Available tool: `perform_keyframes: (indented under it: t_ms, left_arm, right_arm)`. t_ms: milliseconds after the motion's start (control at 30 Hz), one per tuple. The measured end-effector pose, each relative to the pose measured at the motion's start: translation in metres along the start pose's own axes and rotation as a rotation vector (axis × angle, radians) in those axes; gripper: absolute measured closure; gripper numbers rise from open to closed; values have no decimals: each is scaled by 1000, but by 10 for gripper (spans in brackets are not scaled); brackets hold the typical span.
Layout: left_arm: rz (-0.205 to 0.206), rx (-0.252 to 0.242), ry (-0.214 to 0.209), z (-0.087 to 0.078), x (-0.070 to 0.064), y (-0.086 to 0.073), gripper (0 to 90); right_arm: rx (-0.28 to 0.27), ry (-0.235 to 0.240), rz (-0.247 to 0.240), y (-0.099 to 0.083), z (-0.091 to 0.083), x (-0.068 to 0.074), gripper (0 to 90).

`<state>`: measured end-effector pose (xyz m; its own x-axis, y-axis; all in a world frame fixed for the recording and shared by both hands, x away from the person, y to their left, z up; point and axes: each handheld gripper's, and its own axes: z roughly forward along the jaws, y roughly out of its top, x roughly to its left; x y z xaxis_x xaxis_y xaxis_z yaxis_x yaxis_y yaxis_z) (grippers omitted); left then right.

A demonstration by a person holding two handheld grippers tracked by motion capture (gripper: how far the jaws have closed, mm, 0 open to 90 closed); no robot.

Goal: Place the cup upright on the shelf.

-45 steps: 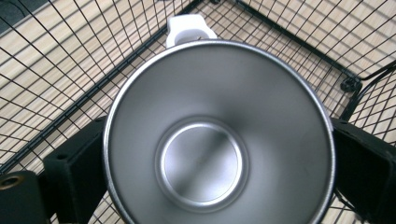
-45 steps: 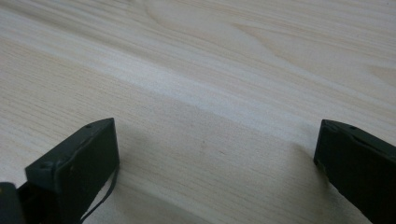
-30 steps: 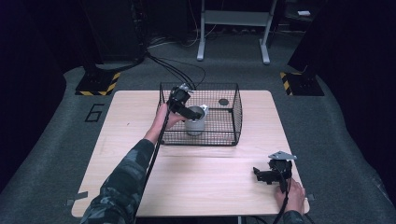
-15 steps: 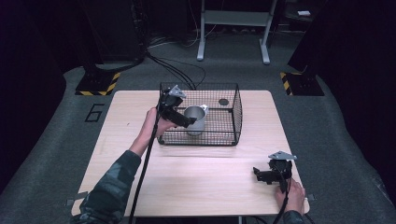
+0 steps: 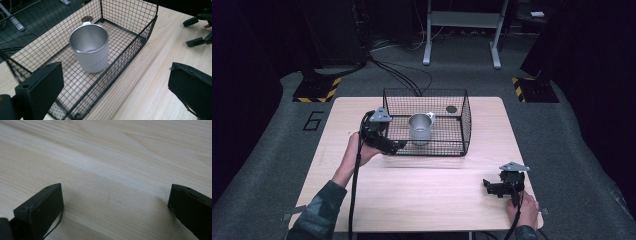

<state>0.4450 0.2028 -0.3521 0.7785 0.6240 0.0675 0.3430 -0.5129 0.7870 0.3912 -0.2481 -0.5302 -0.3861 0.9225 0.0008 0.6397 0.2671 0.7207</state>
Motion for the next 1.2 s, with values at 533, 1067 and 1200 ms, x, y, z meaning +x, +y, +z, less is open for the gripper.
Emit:
perform_keyframes:
  t_ms: [533, 1067, 1200]
  left_arm:
    - [-67, -7, 82, -35, -17, -84, 6]
    - [-246, 100, 162, -28, 3, -181, 3]
    - [-293, 118, 190, -24, 8, -201, 2]
  right_arm:
    - [0, 0, 0, 0, 0, 0, 0]
    - [-1, 0, 2, 0, 0, 0, 0]
    - [-2, 0, 1, 0, 0, 0, 0]
